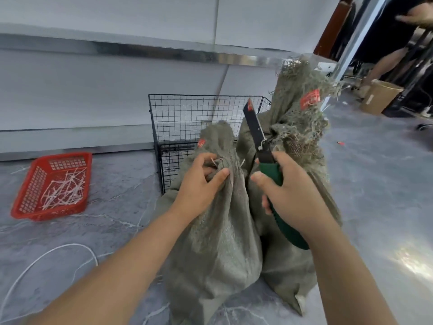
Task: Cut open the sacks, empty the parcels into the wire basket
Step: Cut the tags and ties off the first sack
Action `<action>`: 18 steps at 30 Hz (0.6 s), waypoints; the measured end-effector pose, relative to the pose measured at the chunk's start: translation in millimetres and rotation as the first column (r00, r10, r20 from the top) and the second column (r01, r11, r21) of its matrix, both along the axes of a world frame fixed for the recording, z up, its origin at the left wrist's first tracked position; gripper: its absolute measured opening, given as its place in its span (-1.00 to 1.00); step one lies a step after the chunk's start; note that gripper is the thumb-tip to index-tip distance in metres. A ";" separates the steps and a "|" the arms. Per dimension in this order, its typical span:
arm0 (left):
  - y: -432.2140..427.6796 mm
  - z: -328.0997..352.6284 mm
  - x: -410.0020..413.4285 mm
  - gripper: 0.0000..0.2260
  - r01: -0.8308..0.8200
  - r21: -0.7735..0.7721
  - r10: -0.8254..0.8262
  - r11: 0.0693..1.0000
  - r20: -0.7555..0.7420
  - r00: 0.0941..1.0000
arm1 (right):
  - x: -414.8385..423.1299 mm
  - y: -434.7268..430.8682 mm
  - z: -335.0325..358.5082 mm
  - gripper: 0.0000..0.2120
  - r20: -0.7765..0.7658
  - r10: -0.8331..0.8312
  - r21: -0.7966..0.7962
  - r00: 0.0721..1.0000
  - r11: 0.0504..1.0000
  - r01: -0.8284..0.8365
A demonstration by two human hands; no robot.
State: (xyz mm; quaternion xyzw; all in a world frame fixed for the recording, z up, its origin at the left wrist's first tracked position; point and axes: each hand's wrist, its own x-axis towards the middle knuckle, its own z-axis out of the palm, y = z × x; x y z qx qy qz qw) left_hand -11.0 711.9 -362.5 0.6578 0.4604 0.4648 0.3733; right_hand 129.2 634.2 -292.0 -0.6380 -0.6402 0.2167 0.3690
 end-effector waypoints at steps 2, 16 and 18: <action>-1.8 2.1 1.1 -0.83 -0.019 -0.047 0.020 0.999 0.028 0.999 | -3.5 5.3 -10.2 -0.87 0.039 -0.023 -0.014 0.999 1.000 0.023; 3.2 8.1 -9.1 -0.73 0.012 -0.038 -0.012 0.999 -0.010 1.000 | -28.4 19.1 -43.2 -0.79 0.106 -0.201 0.096 0.974 0.977 0.191; 3.4 14.6 -13.6 -0.72 -0.080 -0.015 0.081 0.997 0.062 0.995 | -25.6 19.7 -43.3 -0.85 0.062 -0.260 0.110 0.964 0.961 0.253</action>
